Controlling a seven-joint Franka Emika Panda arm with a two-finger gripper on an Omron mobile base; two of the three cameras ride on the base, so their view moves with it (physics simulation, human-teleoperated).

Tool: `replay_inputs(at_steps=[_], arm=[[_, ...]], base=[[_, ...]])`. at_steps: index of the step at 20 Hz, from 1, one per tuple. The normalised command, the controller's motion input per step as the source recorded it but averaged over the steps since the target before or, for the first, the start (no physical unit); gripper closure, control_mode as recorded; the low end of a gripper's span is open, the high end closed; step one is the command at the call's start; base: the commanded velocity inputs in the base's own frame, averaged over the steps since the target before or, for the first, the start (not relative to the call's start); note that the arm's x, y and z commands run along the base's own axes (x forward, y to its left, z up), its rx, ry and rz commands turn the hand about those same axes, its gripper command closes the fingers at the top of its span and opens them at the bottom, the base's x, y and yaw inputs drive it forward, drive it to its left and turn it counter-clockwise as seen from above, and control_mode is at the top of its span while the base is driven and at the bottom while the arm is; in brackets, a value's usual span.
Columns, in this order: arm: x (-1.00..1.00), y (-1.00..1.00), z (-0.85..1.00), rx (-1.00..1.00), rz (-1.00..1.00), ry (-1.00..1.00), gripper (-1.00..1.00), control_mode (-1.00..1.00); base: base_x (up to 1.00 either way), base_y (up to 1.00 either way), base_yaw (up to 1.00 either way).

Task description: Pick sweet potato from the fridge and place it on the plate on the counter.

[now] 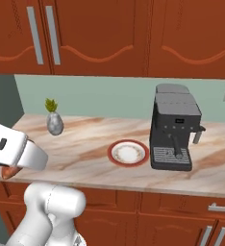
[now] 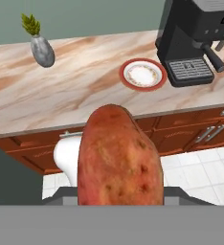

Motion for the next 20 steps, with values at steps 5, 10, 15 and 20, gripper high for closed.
replay_inputs(at_steps=[5, 10, 15, 20], arm=[[0.00, 0.00, 0.00, 0.00, 0.00, 0.00, 1.00, 1.00], [0.17, 0.00, -0.12, 0.00, 0.00, 0.00, 1.00, -1.00], [0.36, 0.00, -0.49, 0.00, 0.00, 0.00, 1.00, -1.00], [0.39, 0.00, -0.55, -0.03, -0.01, 0.00, 1.00, -1.00]], base=[[0.39, 0.00, 0.00], [0.23, 0.00, 0.00], [0.00, 0.00, 0.00], [0.00, 0.00, 0.00]])
